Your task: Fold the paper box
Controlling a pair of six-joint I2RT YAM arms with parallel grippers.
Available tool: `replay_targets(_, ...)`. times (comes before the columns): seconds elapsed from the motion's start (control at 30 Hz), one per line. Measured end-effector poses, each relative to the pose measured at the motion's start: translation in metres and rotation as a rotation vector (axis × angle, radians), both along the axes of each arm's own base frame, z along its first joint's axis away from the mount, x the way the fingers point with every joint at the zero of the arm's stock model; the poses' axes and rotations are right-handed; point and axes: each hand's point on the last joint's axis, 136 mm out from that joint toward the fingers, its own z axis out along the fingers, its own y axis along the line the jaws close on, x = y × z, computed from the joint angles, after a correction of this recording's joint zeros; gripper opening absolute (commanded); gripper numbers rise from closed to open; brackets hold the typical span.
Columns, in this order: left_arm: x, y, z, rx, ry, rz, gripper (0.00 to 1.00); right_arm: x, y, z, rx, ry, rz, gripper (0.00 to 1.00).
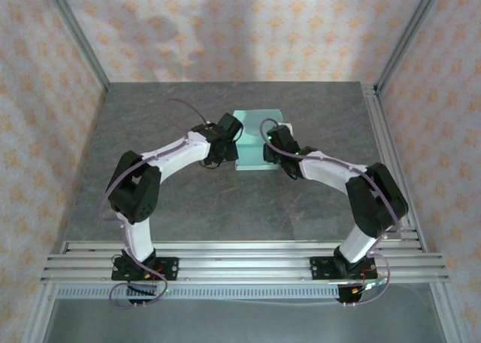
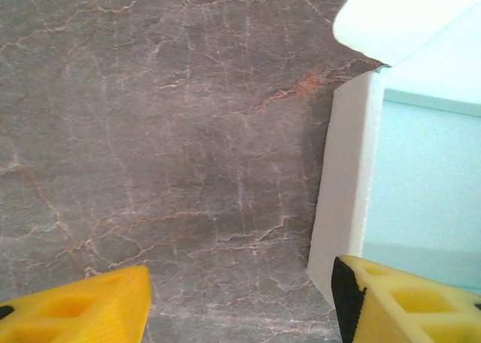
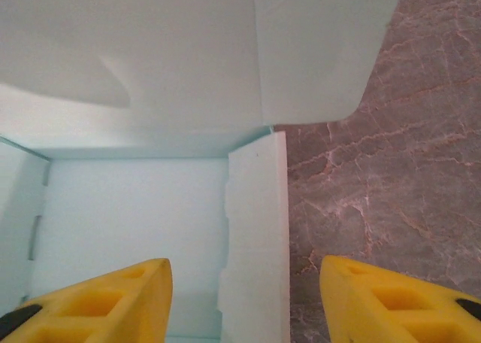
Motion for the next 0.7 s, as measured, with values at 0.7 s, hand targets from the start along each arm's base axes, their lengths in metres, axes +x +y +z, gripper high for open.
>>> replay_targets(0.7,0.013,-0.024,-0.024,-0.093,0.031,-0.040,0.52,0.017,-0.008,-0.045,0.429,0.233,0.008,0.26)
